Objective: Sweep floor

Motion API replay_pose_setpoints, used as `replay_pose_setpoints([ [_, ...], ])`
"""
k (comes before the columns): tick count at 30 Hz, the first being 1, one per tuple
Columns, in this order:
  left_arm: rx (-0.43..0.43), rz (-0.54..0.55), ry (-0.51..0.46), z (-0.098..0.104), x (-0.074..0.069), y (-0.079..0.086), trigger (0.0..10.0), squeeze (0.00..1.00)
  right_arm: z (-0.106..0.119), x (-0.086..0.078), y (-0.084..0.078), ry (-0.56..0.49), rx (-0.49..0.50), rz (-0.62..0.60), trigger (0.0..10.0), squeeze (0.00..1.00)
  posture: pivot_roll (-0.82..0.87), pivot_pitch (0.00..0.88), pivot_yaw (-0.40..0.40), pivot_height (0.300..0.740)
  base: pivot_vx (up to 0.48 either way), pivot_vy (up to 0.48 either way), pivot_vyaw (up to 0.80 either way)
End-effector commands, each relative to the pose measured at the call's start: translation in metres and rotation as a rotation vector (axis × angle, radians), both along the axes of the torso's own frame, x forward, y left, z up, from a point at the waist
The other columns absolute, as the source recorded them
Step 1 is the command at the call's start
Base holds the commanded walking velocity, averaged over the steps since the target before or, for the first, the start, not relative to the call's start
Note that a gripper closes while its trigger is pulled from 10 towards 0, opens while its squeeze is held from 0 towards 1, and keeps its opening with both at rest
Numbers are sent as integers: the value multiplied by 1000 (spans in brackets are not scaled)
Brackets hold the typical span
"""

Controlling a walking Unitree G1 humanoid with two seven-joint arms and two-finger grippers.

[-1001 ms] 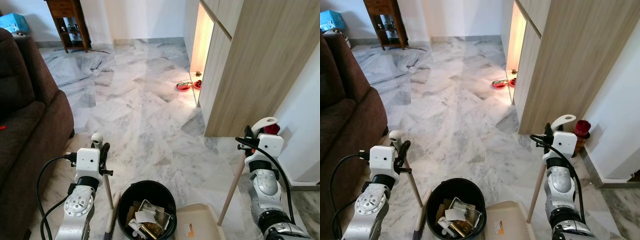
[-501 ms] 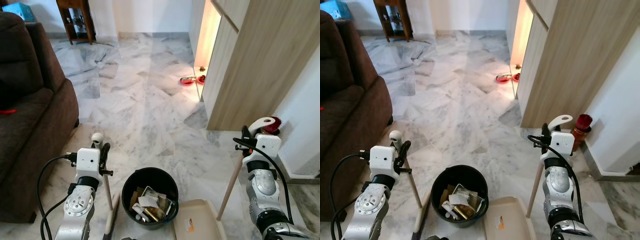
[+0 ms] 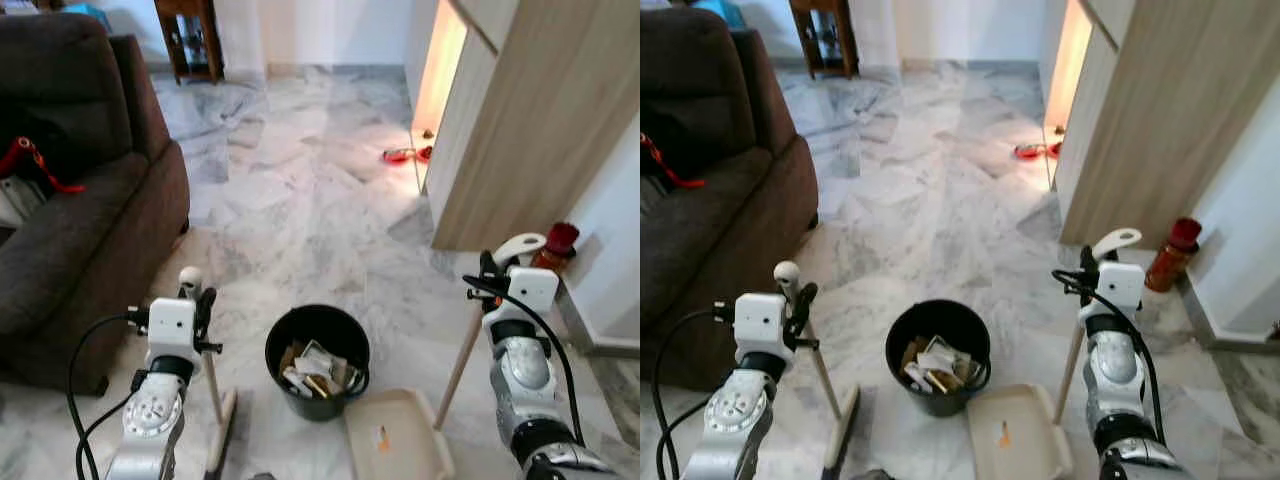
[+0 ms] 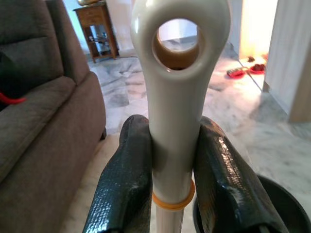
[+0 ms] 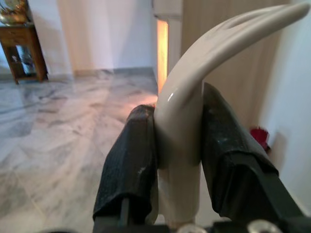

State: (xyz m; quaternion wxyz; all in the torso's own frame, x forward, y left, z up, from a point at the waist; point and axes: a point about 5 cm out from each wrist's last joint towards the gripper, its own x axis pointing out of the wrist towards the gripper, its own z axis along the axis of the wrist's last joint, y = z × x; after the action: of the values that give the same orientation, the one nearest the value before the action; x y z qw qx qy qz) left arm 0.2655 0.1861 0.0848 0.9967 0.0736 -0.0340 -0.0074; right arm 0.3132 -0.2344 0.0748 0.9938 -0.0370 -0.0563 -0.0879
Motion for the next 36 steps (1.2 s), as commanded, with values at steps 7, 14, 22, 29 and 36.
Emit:
replay_pose_setpoints([
  [7,11,-9,-41,10,3,1,10000,0,8,3,-3,-35,1,-13,10000,0,44,0,25,740,-282,0,0],
  [14,19,-1,-32,9,6,0,10000,0,7,2,-5,-29,7,-21,10000,0,34,0,24,740,-79,0,0],
  [22,20,28,-45,10,17,9,10000,0,7,-1,-14,-35,15,-68,10000,0,30,0,13,740,0,0,0],
  [29,13,20,-63,14,27,4,10000,0,19,3,-13,-95,11,-50,10000,0,11,0,17,740,0,0,0],
  [36,5,7,-72,13,33,0,10000,0,20,5,-12,-95,31,-55,10000,0,3,0,23,740,0,0,0],
])
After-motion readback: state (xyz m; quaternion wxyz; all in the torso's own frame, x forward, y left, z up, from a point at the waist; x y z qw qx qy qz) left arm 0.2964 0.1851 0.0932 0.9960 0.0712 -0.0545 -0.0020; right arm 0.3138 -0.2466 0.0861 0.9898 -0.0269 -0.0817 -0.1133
